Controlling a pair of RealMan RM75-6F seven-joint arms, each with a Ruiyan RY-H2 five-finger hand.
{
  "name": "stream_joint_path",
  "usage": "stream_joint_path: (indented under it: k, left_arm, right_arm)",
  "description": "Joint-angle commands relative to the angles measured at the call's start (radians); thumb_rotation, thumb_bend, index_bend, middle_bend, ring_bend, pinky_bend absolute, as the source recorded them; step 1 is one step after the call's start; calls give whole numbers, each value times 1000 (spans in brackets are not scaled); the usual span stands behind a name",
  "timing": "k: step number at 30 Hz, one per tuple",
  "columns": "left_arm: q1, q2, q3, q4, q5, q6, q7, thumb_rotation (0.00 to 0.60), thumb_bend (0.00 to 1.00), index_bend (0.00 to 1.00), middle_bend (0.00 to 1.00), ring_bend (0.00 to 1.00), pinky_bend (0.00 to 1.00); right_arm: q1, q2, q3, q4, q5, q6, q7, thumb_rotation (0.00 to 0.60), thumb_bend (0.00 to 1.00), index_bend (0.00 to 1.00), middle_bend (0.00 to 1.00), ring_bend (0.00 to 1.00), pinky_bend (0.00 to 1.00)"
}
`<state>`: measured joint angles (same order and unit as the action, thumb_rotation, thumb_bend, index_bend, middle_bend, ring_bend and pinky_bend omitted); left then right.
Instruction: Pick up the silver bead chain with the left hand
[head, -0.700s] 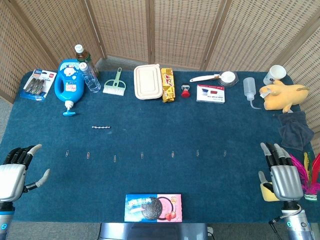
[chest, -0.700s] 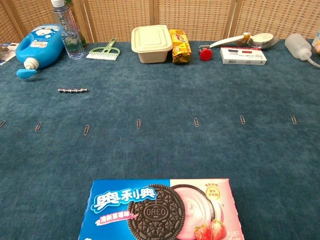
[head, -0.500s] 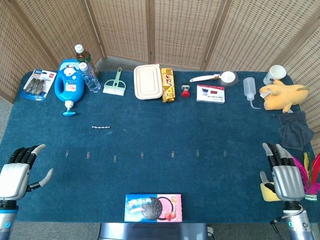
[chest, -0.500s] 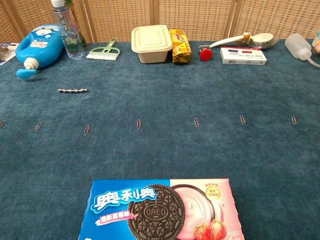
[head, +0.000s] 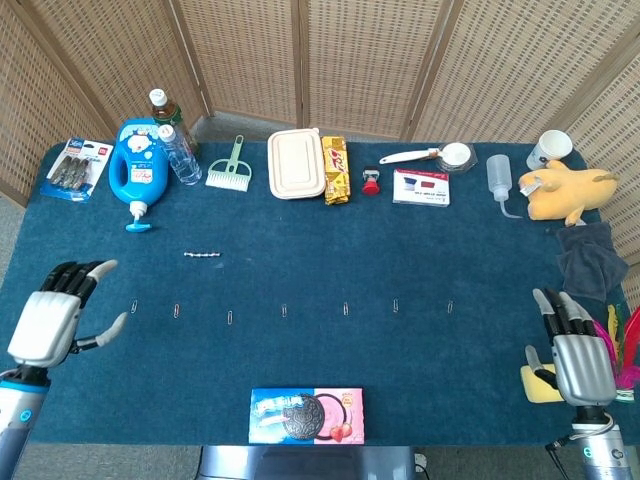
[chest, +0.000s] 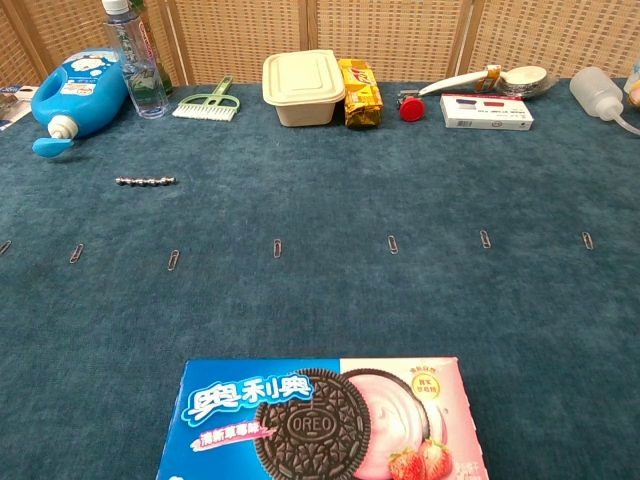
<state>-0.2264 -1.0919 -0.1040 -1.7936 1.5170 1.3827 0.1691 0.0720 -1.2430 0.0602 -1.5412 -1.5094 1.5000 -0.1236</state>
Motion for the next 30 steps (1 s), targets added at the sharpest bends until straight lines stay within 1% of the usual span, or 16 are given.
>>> stream_joint_path:
  k: [1,3,6,7,8,10,11,13,15,17,19,21,22,24,26,30]
  left_arm:
    - [-54,11,-32,-10,-23,-60,24,174,509,144,191,191,126]
    - [-107,16,-54,-11,-55,-134,71,177,509,148,193,207,177]
    - [-180,5,-86,2,-108,-221,140,199,509,156,209,253,367]
    - [-202,-3,-97,8,-126,-244,155,201,509,159,224,270,400]
    - [-225,-12,-108,18,-143,-267,168,201,509,167,266,314,446]
    - [-274,-34,-129,46,-176,-310,199,203,509,182,379,432,549]
    - [-301,-49,-139,65,-189,-329,221,208,509,189,454,516,626]
    - [-340,-79,-157,96,-198,-343,247,241,509,199,598,663,750]
    - [-372,-110,-166,125,-209,-358,257,305,509,216,785,826,859]
    - [-411,-137,-172,155,-230,-392,272,329,509,235,889,920,923]
    - [-439,-159,-173,185,-248,-417,285,328,509,243,947,976,971]
    - [-472,-187,-166,228,-262,-444,321,358,508,246,987,1000,998]
    - [-482,-197,-163,241,-272,-451,334,396,508,248,996,1000,1000]
    - [-503,-221,-159,263,-299,-463,367,526,509,254,1000,1000,1000]
    - [-517,-241,-158,279,-320,-462,388,587,513,265,1000,1000,1000]
    - [-542,-285,-153,320,-347,-460,411,600,518,332,1000,1000,1000]
  right_arm:
    - [-1,1,2,1,3,0,3,600,394,0,83,57,147]
    - [-2,3,5,0,11,-1,5,600,395,0,83,66,147]
    - [0,3,8,-1,22,-10,5,600,395,0,83,88,147]
    - [1,2,9,-1,25,-13,4,600,395,0,83,91,147]
    - [2,1,10,-1,28,-15,4,600,395,0,82,96,147]
    - [3,-4,11,3,30,-17,7,600,395,0,82,106,147]
    - [4,-7,12,6,31,-17,8,600,395,0,82,112,147]
    - [3,-11,14,12,37,-19,11,600,394,0,83,120,147]
    - [3,-14,16,16,44,-21,13,600,395,0,83,125,147]
    - [4,-16,18,19,50,-25,12,600,395,0,82,131,147]
    - [5,-16,20,18,53,-27,11,600,395,0,82,135,147]
    - [8,-16,22,17,54,-30,10,600,394,0,83,137,147]
    - [9,-15,22,16,55,-31,9,600,395,0,82,138,147]
    - [11,-14,23,15,55,-34,6,600,395,0,83,139,147]
    - [12,-15,24,15,59,-37,4,600,395,0,83,140,147]
    - [17,-20,26,21,68,-50,3,600,394,0,82,141,147]
